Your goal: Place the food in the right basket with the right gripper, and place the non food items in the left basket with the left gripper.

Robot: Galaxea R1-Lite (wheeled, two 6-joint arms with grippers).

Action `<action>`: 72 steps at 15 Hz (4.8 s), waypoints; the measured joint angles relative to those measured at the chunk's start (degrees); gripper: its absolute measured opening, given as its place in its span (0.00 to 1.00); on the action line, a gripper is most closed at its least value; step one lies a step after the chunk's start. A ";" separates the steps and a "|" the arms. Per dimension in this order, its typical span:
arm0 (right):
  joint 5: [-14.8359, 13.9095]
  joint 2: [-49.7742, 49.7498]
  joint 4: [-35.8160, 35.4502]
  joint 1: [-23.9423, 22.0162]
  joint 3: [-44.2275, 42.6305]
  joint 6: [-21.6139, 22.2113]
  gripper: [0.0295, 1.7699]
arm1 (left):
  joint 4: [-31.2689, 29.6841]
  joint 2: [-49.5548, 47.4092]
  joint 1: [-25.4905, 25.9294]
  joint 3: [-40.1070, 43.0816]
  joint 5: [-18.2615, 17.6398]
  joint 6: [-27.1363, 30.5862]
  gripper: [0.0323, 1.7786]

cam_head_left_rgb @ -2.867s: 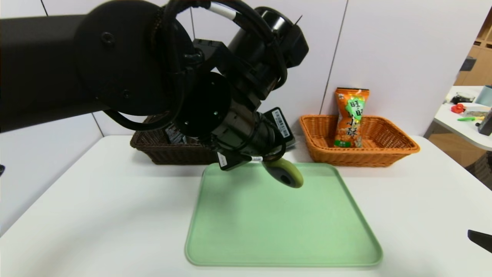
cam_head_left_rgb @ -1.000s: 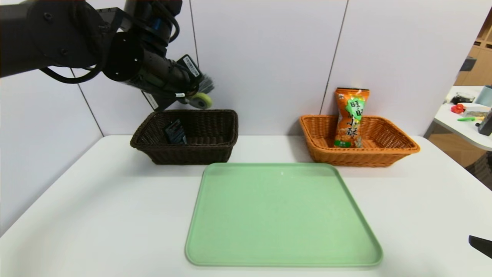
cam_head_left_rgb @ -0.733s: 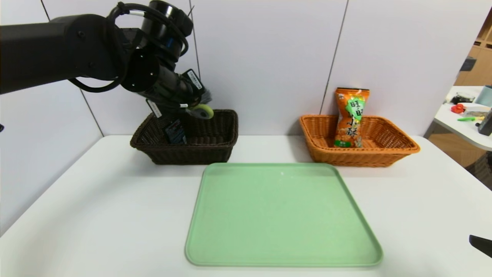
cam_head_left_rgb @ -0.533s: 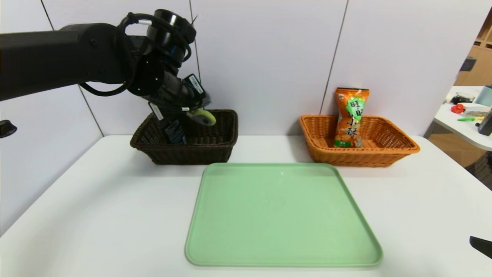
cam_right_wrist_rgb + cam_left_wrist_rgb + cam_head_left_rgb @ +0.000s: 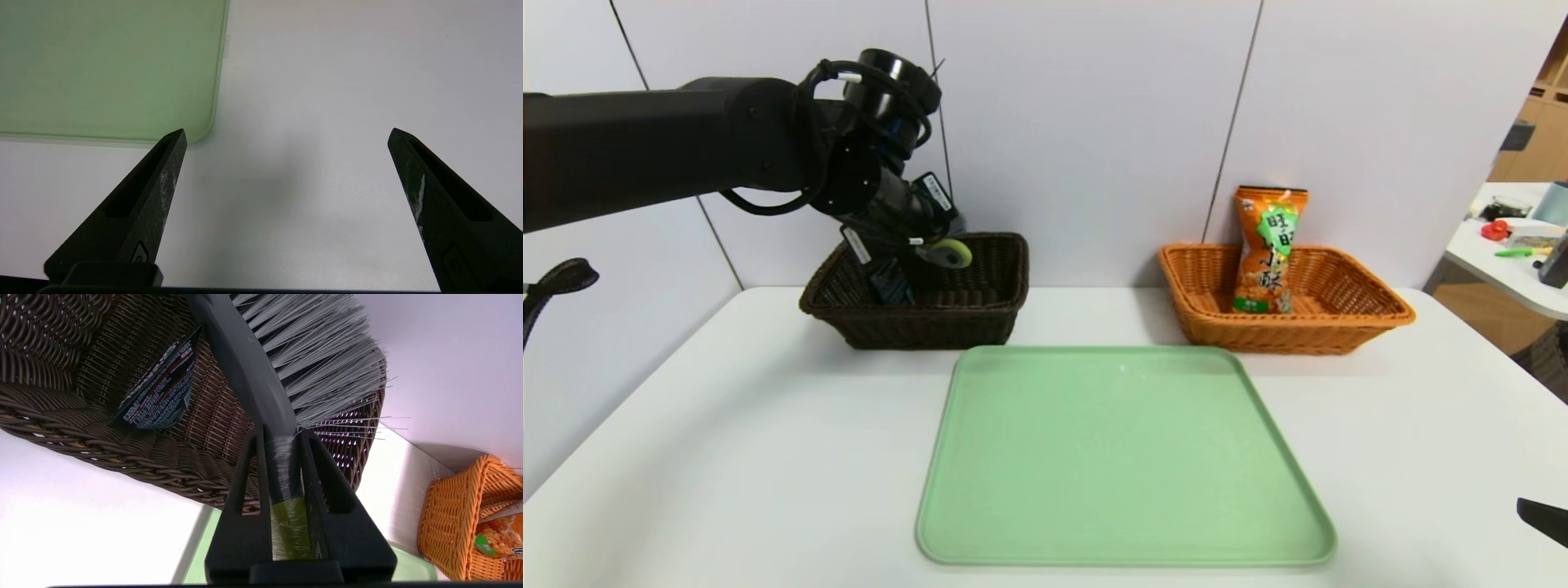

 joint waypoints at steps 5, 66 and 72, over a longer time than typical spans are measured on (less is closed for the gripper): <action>-0.05 0.11 0.20 0.05 0.11 -0.05 0.96 | -0.89 0.68 0.66 -0.04 -0.20 0.93 0.14; -5.34 -39.34 18.40 -5.86 -2.99 -12.31 0.96 | -3.71 -109.39 25.58 82.74 0.02 37.64 0.95; -4.43 -45.09 7.80 -5.78 0.83 -11.54 0.96 | -16.46 -115.36 25.67 89.88 -1.32 43.89 0.95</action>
